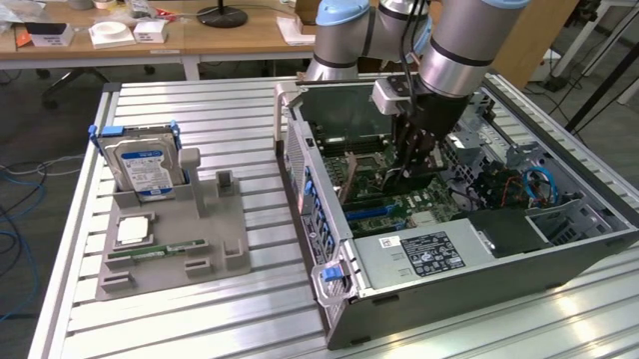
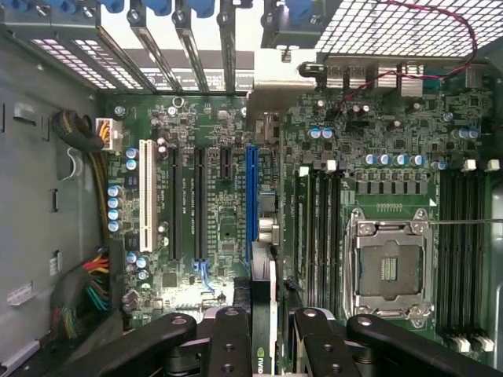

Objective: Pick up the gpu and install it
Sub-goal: 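Insert the gpu into the slot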

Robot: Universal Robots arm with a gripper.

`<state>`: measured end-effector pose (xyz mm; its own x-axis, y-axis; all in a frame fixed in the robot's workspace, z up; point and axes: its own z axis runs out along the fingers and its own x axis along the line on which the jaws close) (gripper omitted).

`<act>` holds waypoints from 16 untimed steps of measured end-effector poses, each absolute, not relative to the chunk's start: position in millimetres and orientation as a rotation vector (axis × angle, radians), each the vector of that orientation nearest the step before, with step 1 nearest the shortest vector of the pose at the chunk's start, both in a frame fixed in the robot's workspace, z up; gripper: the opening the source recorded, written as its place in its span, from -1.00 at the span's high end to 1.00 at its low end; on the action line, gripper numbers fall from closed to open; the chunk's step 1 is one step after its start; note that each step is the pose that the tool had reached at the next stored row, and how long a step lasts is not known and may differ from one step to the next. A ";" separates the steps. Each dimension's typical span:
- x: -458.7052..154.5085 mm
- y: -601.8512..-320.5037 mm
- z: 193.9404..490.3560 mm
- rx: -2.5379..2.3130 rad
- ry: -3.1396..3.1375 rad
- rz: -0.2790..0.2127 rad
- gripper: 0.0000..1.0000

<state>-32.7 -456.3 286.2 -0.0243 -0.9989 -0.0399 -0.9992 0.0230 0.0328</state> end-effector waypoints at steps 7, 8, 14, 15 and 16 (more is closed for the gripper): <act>-33.1 -456.9 284.9 -2.190 2.243 0.081 0.47; -33.3 -457.8 284.2 -2.190 2.243 0.081 0.47; -41.8 -460.9 276.1 -2.195 2.237 0.079 0.47; -43.2 -460.9 274.5 -2.196 2.235 0.079 0.47; -44.5 -460.9 272.9 -2.198 2.234 0.078 0.47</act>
<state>-44.5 -460.9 272.9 -0.0168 -0.9991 -0.0402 -0.9994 0.0156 0.0307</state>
